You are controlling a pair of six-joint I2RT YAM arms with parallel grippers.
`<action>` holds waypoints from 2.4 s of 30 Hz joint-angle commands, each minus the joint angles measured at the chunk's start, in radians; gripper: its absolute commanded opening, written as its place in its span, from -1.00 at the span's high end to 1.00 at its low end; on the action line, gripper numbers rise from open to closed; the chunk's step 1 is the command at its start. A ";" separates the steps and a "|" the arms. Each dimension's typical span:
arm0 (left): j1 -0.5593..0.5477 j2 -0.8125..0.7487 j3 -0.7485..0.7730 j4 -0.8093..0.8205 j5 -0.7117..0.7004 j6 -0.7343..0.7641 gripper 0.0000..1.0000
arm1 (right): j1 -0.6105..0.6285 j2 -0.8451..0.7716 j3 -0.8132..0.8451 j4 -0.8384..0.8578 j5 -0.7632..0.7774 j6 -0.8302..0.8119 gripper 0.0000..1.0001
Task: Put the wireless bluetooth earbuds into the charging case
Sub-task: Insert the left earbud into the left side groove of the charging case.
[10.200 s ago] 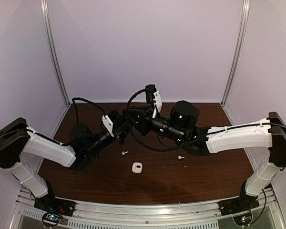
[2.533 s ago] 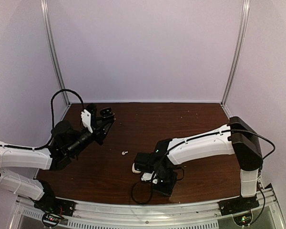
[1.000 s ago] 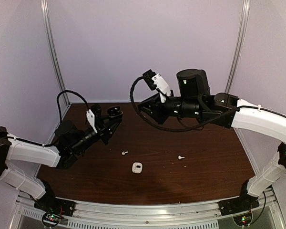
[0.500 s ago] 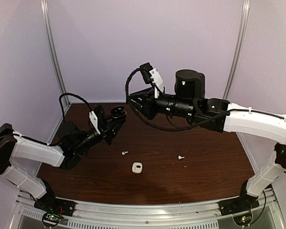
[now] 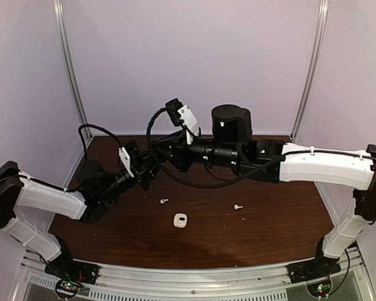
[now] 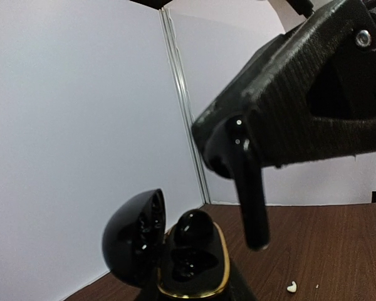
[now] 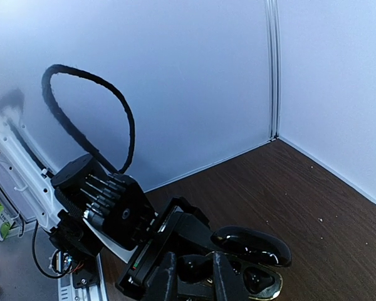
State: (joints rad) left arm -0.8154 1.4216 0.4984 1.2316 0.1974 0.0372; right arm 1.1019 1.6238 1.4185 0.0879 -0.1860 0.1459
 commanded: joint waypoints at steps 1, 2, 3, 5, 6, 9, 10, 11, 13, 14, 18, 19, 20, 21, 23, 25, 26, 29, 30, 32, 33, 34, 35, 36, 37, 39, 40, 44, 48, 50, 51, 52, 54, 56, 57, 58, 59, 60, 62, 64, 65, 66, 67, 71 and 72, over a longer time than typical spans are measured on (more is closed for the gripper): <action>-0.008 0.003 0.025 0.073 -0.003 0.018 1.00 | 0.010 0.015 -0.007 0.057 0.044 0.001 0.69; -0.008 0.003 0.025 0.074 0.000 0.017 1.00 | 0.012 0.012 -0.015 0.068 0.049 0.001 0.69; -0.009 0.003 0.025 0.075 0.001 0.015 1.00 | 0.012 0.011 -0.020 0.076 0.058 0.002 0.69; -0.009 0.006 0.026 0.075 0.002 0.016 1.00 | 0.012 0.010 -0.026 0.092 0.069 0.003 0.69; -0.011 0.005 0.025 0.077 0.001 0.014 1.00 | 0.013 0.009 -0.028 0.099 0.077 0.002 0.69; -0.011 0.004 0.026 0.081 0.001 0.010 1.00 | 0.013 0.009 -0.036 0.112 0.097 -0.006 0.70; -0.013 0.004 0.026 0.080 0.001 0.008 1.00 | 0.013 0.009 -0.036 0.115 0.101 -0.007 0.70; -0.013 0.004 0.026 0.083 0.001 0.005 1.00 | 0.013 0.010 -0.036 0.116 0.102 -0.009 0.70; -0.013 0.003 0.028 0.084 0.003 0.001 1.00 | 0.013 0.020 -0.036 0.119 0.100 -0.011 0.69; -0.013 0.002 0.028 0.085 0.003 0.000 1.00 | 0.013 0.023 -0.037 0.122 0.099 -0.010 0.69; -0.014 0.001 0.029 0.090 0.003 -0.008 1.00 | 0.015 0.029 -0.045 0.134 0.100 -0.008 0.70; -0.014 0.000 0.029 0.091 0.003 -0.009 1.00 | 0.015 0.031 -0.044 0.132 0.103 -0.007 0.70; -0.014 0.000 0.029 0.091 0.003 -0.010 1.00 | 0.016 0.033 -0.046 0.133 0.106 -0.008 0.70; -0.014 -0.001 0.029 0.092 0.004 -0.012 1.00 | 0.016 0.033 -0.049 0.135 0.109 -0.007 0.69; -0.014 -0.003 0.029 0.092 0.002 -0.016 1.00 | 0.016 0.036 -0.052 0.138 0.114 -0.008 0.70; -0.015 -0.002 0.028 0.094 0.005 -0.020 1.00 | 0.018 0.040 -0.053 0.139 0.115 -0.009 0.70; -0.016 -0.003 0.028 0.095 0.006 -0.021 1.00 | 0.018 0.041 -0.056 0.144 0.118 -0.009 0.69; -0.016 -0.005 0.025 0.100 0.005 -0.023 1.00 | 0.019 0.044 -0.064 0.153 0.124 -0.010 0.69; -0.016 -0.006 0.024 0.101 0.007 -0.024 1.00 | 0.019 0.043 -0.067 0.156 0.126 -0.010 0.69; -0.016 -0.006 0.023 0.103 0.008 -0.026 1.00 | 0.019 0.047 -0.064 0.155 0.126 -0.010 0.70; -0.016 -0.006 0.023 0.106 0.007 -0.027 1.00 | 0.020 0.049 -0.063 0.154 0.126 -0.010 0.69; -0.015 -0.006 0.023 0.108 0.004 -0.029 1.00 | 0.021 0.052 -0.061 0.154 0.124 -0.007 0.69; -0.016 -0.006 0.022 0.110 0.002 -0.032 1.00 | 0.021 0.054 -0.061 0.153 0.121 -0.007 0.70; -0.016 -0.008 0.022 0.111 0.000 -0.034 1.00 | 0.022 0.056 -0.061 0.151 0.119 -0.006 0.69; -0.016 -0.009 0.023 0.111 -0.004 -0.034 1.00 | 0.023 0.057 -0.061 0.149 0.119 -0.005 0.69; -0.016 -0.011 0.023 0.111 -0.005 -0.034 1.00 | 0.025 0.059 -0.062 0.141 0.118 -0.006 0.67; -0.016 -0.013 0.023 0.111 -0.006 -0.034 1.00 | 0.026 0.060 -0.064 0.138 0.117 -0.007 0.64; -0.016 -0.015 0.024 0.113 -0.008 -0.034 1.00 | 0.026 0.056 -0.071 0.126 0.116 -0.012 0.55; -0.015 -0.013 0.021 0.113 -0.009 -0.034 1.00 | 0.026 0.052 -0.070 0.118 0.120 -0.018 0.55; -0.016 -0.013 0.021 0.114 -0.006 -0.034 1.00 | 0.026 0.049 -0.069 0.116 0.120 -0.021 0.52; -0.016 -0.013 0.022 0.113 -0.006 -0.034 1.00 | 0.027 0.047 -0.069 0.116 0.120 -0.022 0.51; -0.016 -0.013 0.022 0.112 -0.006 -0.034 1.00 | 0.026 0.046 -0.067 0.115 0.120 -0.024 0.49; -0.016 -0.013 0.022 0.112 -0.006 -0.034 1.00 | 0.026 0.043 -0.063 0.112 0.121 -0.027 0.46; -0.015 -0.012 0.024 0.106 -0.003 -0.064 1.00 | 0.026 0.042 -0.056 0.107 0.121 -0.033 0.42; -0.016 -0.012 0.025 0.105 -0.003 -0.066 1.00 | 0.026 0.041 -0.052 0.101 0.122 -0.036 0.41; -0.016 -0.012 0.025 0.105 0.000 -0.067 1.00 | 0.026 0.040 -0.047 0.098 0.123 -0.038 0.40; -0.016 -0.012 0.024 0.105 0.000 -0.067 1.00 | 0.026 0.040 -0.046 0.098 0.124 -0.040 0.38; -0.016 -0.012 0.024 0.105 0.000 -0.067 1.00 | 0.026 0.037 -0.043 0.098 0.123 -0.043 0.36; -0.016 -0.010 0.023 0.103 -0.001 -0.069 1.00 | 0.026 0.035 -0.037 0.095 0.123 -0.046 0.28; -0.015 -0.010 0.022 0.104 0.002 -0.071 1.00 | 0.026 0.032 -0.032 0.092 0.126 -0.052 0.22; -0.016 -0.009 0.022 0.104 0.002 -0.071 1.00 | 0.026 0.030 -0.028 0.091 0.127 -0.056 0.20; -0.016 -0.009 0.022 0.104 0.002 -0.071 1.00 | 0.026 0.030 -0.024 0.088 0.129 -0.059 0.16; -0.016 -0.009 0.022 0.104 0.004 -0.072 1.00 | 0.027 0.029 -0.020 0.085 0.130 -0.062 0.14; -0.016 -0.009 0.022 0.099 0.008 -0.071 1.00 | 0.026 0.022 -0.006 0.081 0.137 -0.076 0.08; -0.016 -0.009 0.021 0.099 0.008 -0.072 1.00 | 0.026 0.021 -0.004 0.080 0.140 -0.080 0.07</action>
State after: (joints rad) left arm -0.8265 1.4212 0.4999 1.2564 0.1822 -0.0261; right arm 1.1324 1.6661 1.3762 0.1917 -0.0780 0.0872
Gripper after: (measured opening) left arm 0.232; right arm 0.456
